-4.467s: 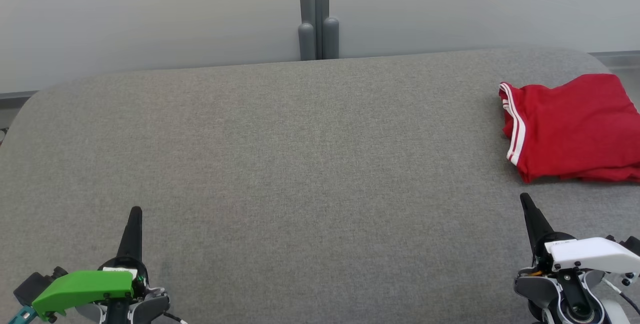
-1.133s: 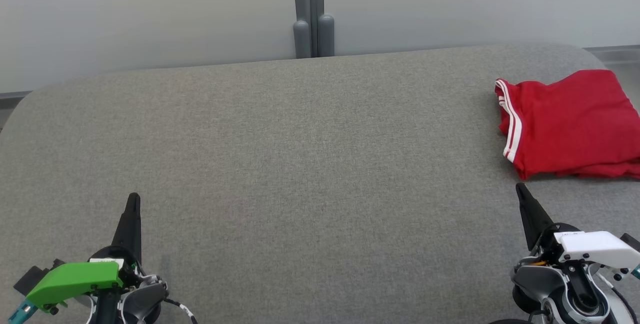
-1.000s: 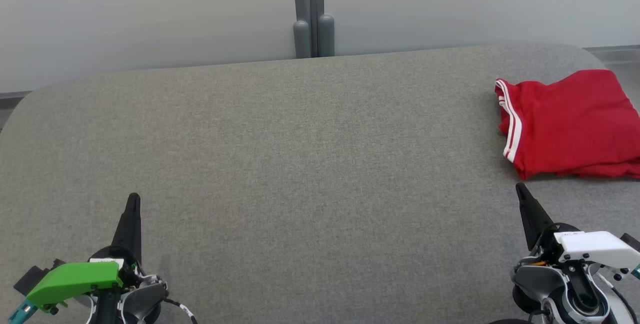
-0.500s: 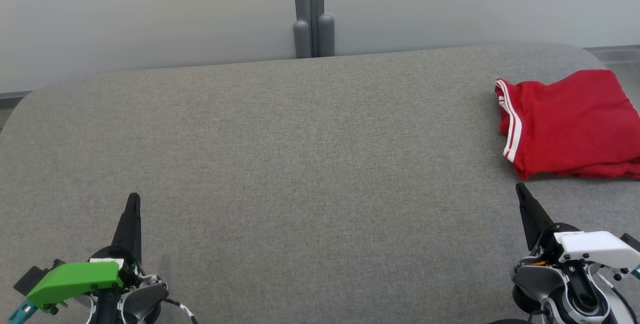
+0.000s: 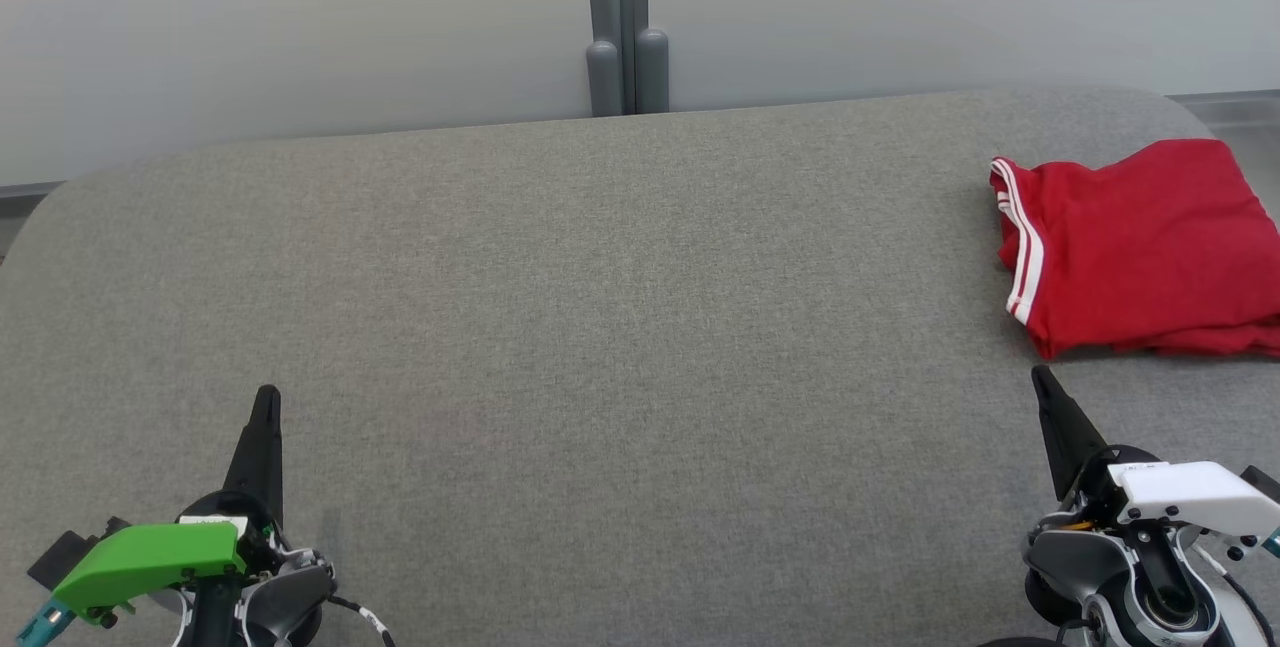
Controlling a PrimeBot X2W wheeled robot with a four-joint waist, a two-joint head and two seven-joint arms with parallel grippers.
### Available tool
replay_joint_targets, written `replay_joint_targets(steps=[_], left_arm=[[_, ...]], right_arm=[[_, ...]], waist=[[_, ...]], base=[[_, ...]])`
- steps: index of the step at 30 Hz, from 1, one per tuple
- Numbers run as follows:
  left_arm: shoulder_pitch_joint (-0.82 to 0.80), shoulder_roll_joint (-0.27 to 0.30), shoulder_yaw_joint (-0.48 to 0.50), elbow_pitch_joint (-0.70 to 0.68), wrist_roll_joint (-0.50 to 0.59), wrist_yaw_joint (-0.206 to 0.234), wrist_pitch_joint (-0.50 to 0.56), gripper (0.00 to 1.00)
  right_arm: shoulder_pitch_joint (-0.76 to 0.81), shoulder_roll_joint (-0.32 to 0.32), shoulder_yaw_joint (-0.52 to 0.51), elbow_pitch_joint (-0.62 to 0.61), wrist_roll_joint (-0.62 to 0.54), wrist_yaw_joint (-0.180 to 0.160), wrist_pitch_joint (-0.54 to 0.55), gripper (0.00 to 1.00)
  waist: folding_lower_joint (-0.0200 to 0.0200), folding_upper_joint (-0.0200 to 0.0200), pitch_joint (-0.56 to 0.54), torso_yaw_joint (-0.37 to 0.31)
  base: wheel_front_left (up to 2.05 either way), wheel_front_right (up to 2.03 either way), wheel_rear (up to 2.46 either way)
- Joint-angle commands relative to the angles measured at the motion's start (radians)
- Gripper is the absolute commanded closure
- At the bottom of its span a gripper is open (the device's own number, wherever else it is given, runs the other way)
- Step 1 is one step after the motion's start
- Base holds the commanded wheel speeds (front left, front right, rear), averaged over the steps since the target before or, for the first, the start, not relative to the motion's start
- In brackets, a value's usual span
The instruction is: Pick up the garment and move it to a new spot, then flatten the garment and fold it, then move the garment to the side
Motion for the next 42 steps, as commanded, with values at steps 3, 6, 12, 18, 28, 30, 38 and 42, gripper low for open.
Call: replay_joint_targets(steps=[3,6,12,18,28,30,38,42], left_arm=[[-0.013,0.001,0.003,-0.004,-0.002,-0.003,0.000,1.00],[-0.013,0.001,0.003,-0.004,-0.002,-0.004,0.000,1.00],[-0.013,0.001,0.003,-0.004,-0.002,-0.004,0.000,1.00],[-0.013,0.001,0.003,-0.004,-0.002,-0.004,0.000,1.00],[-0.013,0.001,0.003,-0.004,-0.002,-0.003,0.000,1.00],[-0.013,0.001,0.003,-0.004,-0.002,-0.003,0.000,1.00],[-0.013,0.001,0.003,-0.004,-0.002,-0.003,0.000,1.00],[-0.013,0.001,0.003,-0.004,-0.002,-0.004,0.000,1.00]], right_arm=[[-0.009,-0.004,0.001,-0.003,0.006,0.000,0.003,1.00],[-0.009,-0.004,0.001,-0.003,0.006,0.000,0.003,1.00],[-0.009,-0.004,0.001,-0.003,0.006,0.000,0.003,1.00],[-0.009,-0.004,0.001,-0.003,0.006,0.000,0.003,1.00],[-0.009,-0.004,0.001,-0.003,0.006,0.000,0.003,1.00],[-0.009,-0.004,0.001,-0.003,0.006,0.000,0.003,1.00],[-0.009,-0.004,0.001,-0.003,0.006,0.000,0.003,1.00],[-0.009,-0.004,0.001,-0.003,0.006,0.000,0.003,1.00]], waist=[[0.0000,0.0000,0.000,0.000],[0.0000,0.0000,0.000,0.000],[0.0000,0.0000,0.000,0.000],[0.0000,0.0000,0.000,0.000],[0.0000,0.0000,0.000,0.000],[0.0000,0.0000,0.000,0.000],[0.0000,0.0000,0.000,0.000],[0.0000,0.0000,0.000,0.000]], base=[[0.00,0.00,0.00],[0.00,0.00,0.00],[0.00,0.00,0.00],[0.00,0.00,0.00],[0.00,0.00,0.00],[0.00,0.00,0.00],[0.00,0.00,0.00],[0.00,0.00,0.00]])
